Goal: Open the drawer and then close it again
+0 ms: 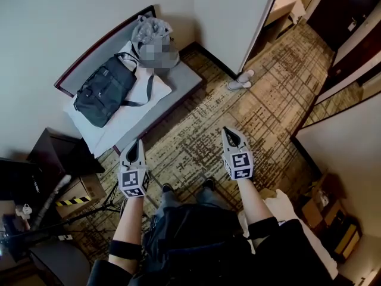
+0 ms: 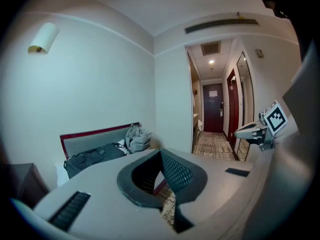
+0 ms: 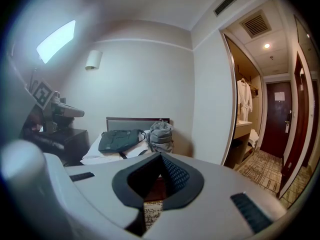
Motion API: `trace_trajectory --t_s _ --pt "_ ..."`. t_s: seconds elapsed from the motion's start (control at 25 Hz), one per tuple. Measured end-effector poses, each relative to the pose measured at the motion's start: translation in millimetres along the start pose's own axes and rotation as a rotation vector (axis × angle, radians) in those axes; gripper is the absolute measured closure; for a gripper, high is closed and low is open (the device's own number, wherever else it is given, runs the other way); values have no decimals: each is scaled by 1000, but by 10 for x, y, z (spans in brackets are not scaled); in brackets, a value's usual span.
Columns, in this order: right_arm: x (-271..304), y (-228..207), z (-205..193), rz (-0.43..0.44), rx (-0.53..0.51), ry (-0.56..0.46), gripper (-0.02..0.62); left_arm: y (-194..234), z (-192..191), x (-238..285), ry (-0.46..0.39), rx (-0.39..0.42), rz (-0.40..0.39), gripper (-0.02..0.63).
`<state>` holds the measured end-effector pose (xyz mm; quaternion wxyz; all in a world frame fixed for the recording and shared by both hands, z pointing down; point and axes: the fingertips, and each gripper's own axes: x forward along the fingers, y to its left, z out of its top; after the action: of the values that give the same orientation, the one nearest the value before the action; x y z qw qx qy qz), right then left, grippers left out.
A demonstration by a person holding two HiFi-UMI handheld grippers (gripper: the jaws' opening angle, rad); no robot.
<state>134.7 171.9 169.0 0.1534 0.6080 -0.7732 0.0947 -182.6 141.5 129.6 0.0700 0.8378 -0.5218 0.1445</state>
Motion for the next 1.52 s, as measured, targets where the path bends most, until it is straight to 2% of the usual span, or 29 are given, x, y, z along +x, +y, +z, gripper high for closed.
trace_trajectory --t_s 0.28,0.48,0.68,0.8,1.08,1.24,1.36,1.52 --pt "112 -145 -177 70 -3 28 591 -371 -89 153 22 6 1 601" --pt "316 -37 -329 85 10 70 591 -410 -255 294 73 14 -19 601" --pt "599 162 -365 89 41 94 591 -357 -226 537 69 51 -84 601" --pt "776 293 -441 91 37 113 591 -361 -235 642 72 32 -120 601" --pt "1194 292 -667 63 78 138 569 -395 -547 876 103 52 -211 601" --pt "1486 143 -886 61 135 168 568 -484 -694 1000 133 6 -192 601" --pt "1769 26 -1111 73 202 197 565 -544 -877 1170 143 46 -205 601" --pt "2167 -194 -1420 79 246 230 558 -670 -1098 1467 168 22 -172 601"
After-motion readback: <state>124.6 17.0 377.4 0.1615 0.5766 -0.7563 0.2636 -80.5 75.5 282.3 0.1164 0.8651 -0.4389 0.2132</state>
